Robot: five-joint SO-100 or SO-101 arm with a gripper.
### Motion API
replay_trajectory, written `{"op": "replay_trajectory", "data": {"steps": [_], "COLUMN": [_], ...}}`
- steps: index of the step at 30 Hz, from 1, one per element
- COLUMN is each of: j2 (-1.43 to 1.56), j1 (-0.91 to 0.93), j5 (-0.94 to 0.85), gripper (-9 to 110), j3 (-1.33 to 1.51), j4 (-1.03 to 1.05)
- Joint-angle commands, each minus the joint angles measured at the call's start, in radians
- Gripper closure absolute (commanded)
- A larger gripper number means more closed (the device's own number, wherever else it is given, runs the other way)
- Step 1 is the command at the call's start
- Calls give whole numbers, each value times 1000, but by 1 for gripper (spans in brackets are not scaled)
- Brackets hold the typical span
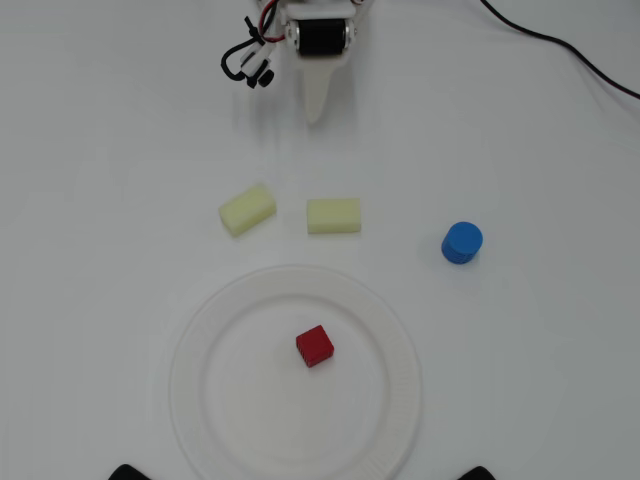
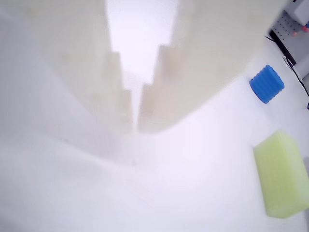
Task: Grasp a red block and put it in the dish.
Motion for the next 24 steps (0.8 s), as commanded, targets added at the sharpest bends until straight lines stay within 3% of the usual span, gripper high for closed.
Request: {"op": "replay_trajectory", "data": {"steps": [1, 24], "j2": [173, 173], "j1": [-5, 3], "j5": [-2, 14], "gripper": [101, 101], "j3": [103, 103], "j4": [46, 46]}}
